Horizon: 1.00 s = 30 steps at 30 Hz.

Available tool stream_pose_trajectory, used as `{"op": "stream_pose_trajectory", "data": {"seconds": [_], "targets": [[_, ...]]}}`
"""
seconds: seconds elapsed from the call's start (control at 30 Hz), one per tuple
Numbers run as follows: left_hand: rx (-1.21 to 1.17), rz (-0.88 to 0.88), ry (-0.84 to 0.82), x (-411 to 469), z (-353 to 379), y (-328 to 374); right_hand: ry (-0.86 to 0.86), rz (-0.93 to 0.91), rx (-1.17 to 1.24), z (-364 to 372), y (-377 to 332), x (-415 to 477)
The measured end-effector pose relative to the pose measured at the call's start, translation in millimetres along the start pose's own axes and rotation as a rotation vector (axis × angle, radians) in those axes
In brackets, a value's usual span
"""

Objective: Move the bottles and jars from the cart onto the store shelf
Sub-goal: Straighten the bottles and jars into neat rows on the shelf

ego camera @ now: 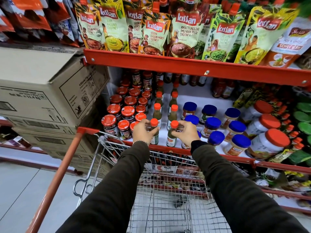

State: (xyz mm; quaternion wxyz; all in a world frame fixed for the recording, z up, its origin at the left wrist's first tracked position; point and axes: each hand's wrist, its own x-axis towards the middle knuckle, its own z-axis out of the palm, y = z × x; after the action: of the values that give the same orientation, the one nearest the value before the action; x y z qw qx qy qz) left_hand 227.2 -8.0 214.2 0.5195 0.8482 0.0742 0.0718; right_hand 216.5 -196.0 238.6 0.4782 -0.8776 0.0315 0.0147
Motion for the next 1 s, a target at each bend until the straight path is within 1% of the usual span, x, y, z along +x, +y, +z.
{"op": "stream_pose_trajectory", "data": {"seconds": [0.1, 0.17, 0.27, 0.37, 0.43, 0.57, 0.67, 0.9, 1.0], "targets": [[0.055, 0.008, 0.023, 2.8, 1.3, 2.3, -0.027, -0.009, -0.007, -0.8, -0.2, 1.2], [0.077, 0.026, 0.013, 3.3, 1.2, 1.6, -0.006, -0.025, -0.035, 0.5, 0.2, 1.0], [0.071, 0.077, -0.05, 1.3, -1.8, -1.9, 0.044, -0.009, -0.031, 3.3, 1.6, 0.1], [0.024, 0.063, -0.14, -0.5, -7.4, -4.2, 0.052, 0.016, -0.014, 5.0, 3.2, 0.6], [-0.002, 0.055, -0.156, -0.9, -10.3, -4.2, 0.049, 0.022, -0.005, 4.6, 2.6, 0.7], [-0.008, 0.054, -0.127, -2.2, -11.4, -2.4, 0.02, 0.028, -0.007, 3.3, 1.1, 1.2], [-0.031, 0.014, -0.08, -4.1, -7.4, -1.1, -0.012, 0.022, -0.014, 2.5, -0.6, 1.8], [0.01, -0.014, -0.003, -3.5, -1.9, -0.7, 0.004, 0.024, -0.032, 5.3, 0.7, 0.4], [0.024, -0.011, 0.002, -2.4, -0.6, -0.1, -0.003, 0.045, -0.016, 5.8, 1.5, 0.8]]}}
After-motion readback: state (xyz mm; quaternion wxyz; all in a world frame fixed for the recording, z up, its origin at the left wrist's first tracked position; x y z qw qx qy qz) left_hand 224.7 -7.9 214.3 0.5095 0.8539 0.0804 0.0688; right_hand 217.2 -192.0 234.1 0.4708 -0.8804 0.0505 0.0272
